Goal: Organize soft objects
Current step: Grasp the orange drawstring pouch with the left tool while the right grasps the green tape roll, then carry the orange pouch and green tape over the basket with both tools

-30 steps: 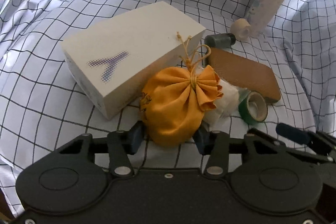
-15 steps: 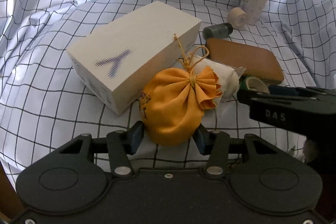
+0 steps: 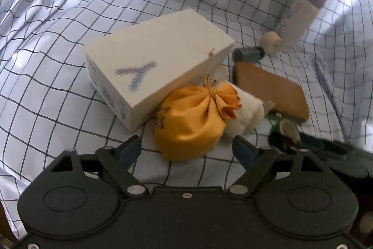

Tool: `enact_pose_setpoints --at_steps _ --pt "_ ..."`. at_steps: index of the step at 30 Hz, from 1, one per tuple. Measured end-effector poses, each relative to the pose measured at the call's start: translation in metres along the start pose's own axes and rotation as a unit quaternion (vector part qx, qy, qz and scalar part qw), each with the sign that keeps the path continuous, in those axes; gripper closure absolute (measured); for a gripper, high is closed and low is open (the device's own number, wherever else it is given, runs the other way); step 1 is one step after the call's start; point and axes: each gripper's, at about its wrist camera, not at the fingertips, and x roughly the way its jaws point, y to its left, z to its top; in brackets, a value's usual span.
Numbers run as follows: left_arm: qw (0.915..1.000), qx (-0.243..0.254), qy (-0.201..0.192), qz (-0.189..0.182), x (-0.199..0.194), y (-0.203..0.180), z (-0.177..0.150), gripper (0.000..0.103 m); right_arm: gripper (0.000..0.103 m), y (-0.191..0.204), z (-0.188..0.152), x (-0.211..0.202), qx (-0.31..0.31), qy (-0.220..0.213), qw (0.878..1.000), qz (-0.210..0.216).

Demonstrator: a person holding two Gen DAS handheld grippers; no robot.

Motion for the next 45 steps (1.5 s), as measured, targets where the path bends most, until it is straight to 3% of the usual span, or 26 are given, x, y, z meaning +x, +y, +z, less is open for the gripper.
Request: enact_pose_setpoints --at_steps 10,17,24,25,27,28,36,39,45 --pt "0.9932 -0.109 -0.014 -0.039 -0.005 0.016 0.010 0.015 0.056 -0.003 -0.005 -0.006 0.001 -0.005 1.000 0.008" --pt "0.9879 -0.145 0.020 -0.050 0.018 0.018 0.015 0.014 0.056 -0.004 -0.006 -0.009 0.001 -0.008 1.000 0.012" --pt "0.9762 -0.195 0.038 -0.086 0.031 0.030 0.012 0.013 0.056 -0.006 -0.008 -0.012 0.003 -0.011 1.000 0.020" --pt "0.9762 -0.194 0.035 -0.090 0.031 0.030 0.013 0.014 0.056 -0.006 -0.009 -0.012 0.004 -0.011 1.000 0.021" --pt "0.9779 -0.182 0.035 -0.097 0.030 0.030 0.014 0.036 0.056 -0.007 -0.009 -0.012 0.003 -0.011 1.000 0.022" --pt "0.9786 -0.175 0.038 -0.101 0.031 0.029 0.014 0.040 0.056 -0.007 -0.010 -0.013 0.003 -0.011 1.000 0.021" --pt "0.9923 -0.099 0.022 -0.071 0.012 0.015 0.005 0.042 0.056 -0.007 -0.014 -0.026 0.008 -0.024 1.000 0.017" --pt "0.9972 -0.060 0.006 -0.044 -0.002 0.005 0.000 0.042 0.056 -0.006 -0.015 -0.037 0.007 -0.034 0.999 0.017" --pt "0.9992 0.022 -0.033 0.006 -0.037 -0.013 -0.020 0.042 0.056 -0.002 -0.025 -0.066 0.016 -0.052 0.998 0.017"
